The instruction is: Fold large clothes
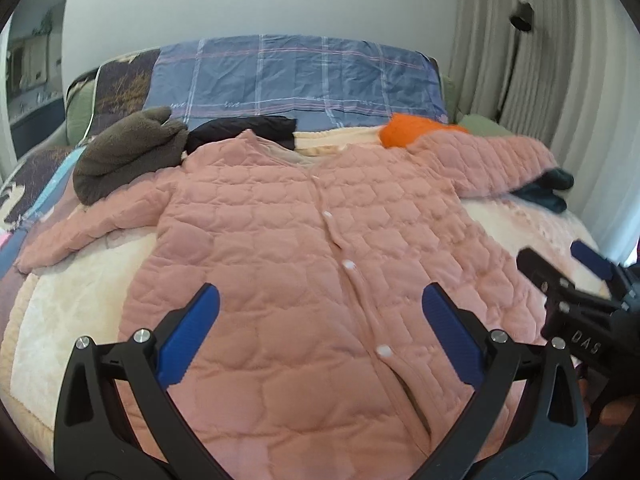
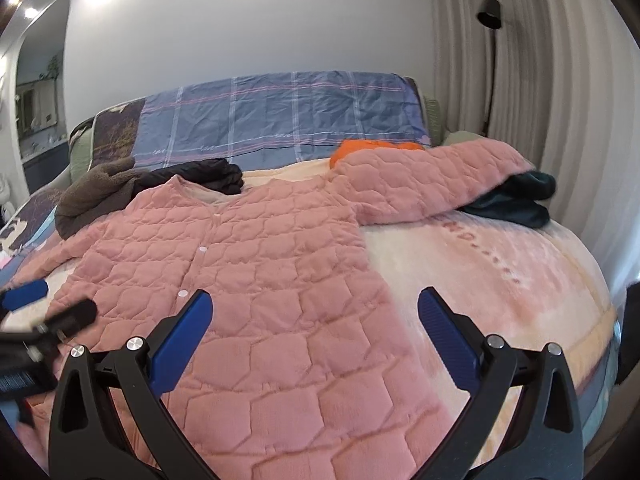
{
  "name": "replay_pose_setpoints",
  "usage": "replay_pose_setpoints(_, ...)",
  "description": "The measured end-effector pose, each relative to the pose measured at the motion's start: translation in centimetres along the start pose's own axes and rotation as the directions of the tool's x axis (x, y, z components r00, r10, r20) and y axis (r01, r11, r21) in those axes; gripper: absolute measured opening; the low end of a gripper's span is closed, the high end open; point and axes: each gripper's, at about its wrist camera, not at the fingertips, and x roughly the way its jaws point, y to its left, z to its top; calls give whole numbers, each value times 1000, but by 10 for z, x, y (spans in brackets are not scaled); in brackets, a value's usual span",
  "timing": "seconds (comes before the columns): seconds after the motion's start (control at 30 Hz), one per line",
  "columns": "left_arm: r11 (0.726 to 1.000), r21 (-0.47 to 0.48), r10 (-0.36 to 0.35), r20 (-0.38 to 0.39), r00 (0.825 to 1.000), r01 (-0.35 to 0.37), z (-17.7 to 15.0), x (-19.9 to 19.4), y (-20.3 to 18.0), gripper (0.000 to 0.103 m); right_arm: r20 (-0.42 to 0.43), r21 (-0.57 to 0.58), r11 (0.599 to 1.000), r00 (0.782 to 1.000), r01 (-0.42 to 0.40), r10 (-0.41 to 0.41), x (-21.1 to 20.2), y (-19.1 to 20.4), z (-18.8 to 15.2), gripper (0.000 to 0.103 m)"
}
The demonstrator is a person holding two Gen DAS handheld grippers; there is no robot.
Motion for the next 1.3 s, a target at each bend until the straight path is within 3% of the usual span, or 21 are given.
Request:
replay_pose_setpoints(0.2, 978, -165, 127, -33, 991, -131, 24, 19, 81, 101, -53, -124, 992, 999, -18, 11, 42, 13, 14, 102)
replay_pose_setpoints(0.3, 961, -250, 98, -98, 990, -120, 29, 35, 130, 101, -151, -104, 989, 985, -103, 87, 72, 7, 19, 102)
replay_pose_setpoints(0.37, 927, -349, 92, -147, 985, -139, 27, 48, 176, 89, -181, -61, 990, 977, -128, 115, 87, 1, 26, 102)
replay_pose_setpoints(0.47, 845, -513, 57, -197, 979, -152, 15, 69, 251, 72, -186, -32, 992, 976, -125, 117, 104, -3, 35, 99)
replay_pose_setpoints(0.53, 762, -630, 13, -215, 977, -149, -1, 80, 299, 70, -195, -38, 992, 974, -122, 112, 114, -3, 37, 99)
replay_pose_setpoints(0.6, 649, -744, -10, -216, 976, -158, -20, 90, 346, 69, -214, -57, 992, 972, -116, 101, 124, -1, 39, 99)
replay_pose_setpoints(0.7, 541, -839, -82, -127, 989, -63, -35, 99, 393, 70, -231, -101, 990, 970, -99, 73, 136, 4, 41, 99)
replay_pose_setpoints(0.77, 506, -860, -49, -110, 993, -70, -36, 100, 413, 71, -234, -142, 987, 971, -79, 44, 142, 11, 42, 99)
replay_pose_setpoints(0.87, 511, -845, 56, -152, 987, -159, -25, 103, 438, 71, -257, -166, 983, 966, -81, 36, 151, 17, 44, 99)
replay_pose_setpoints(0.9, 491, -853, 80, -158, 984, -177, -25, 106, 451, 70, -265, -160, 983, 963, -86, 41, 153, 18, 44, 99)
replay_pose_setpoints(0.93, 474, -861, 92, -157, 983, -182, -28, 107, 460, 64, -269, -156, 984, 962, -86, 42, 155, 19, 44, 99)
replay_pose_setpoints(1.0, 449, -870, 119, -170, 978, -205, -31, 108, 473, 40, -269, -157, 985, 963, -75, 31, 158, 19, 43, 99)
replay_pose_setpoints(1.03, 449, -867, 123, -180, 976, -217, -29, 109, 478, 19, -264, -159, 985, 964, -66, 22, 158, 19, 42, 99)
replay_pose_setpoints(1.1, 472, -855, 140, -167, 976, -214, -19, 102, 480, 13, -256, -163, 985, 966, -62, 18, 158, 18, 42, 99)
replay_pose_setpoints(1.13, 500, -840, 161, -149, 976, -211, -8, 96, 474, 12, -254, -167, 984, 967, -62, 18, 157, 17, 42, 99)
replay_pose_setpoints(1.2, 605, -763, 224, -115, 968, -230, 24, 81, 447, 12, -242, -171, 984, 970, -59, 16, 155, 14, 42, 99)
replay_pose_setpoints(1.23, 676, -695, 260, -87, 962, -246, 45, 71, 424, 12, -234, -165, 985, 972, -57, 17, 153, 11, 43, 99)
replay_pose_setpoints(1.3, 803, -558, 252, -2, 968, -210, 90, 60, 365, 12, -228, -143, 988, 973, -57, 24, 152, 5, 45, 99)
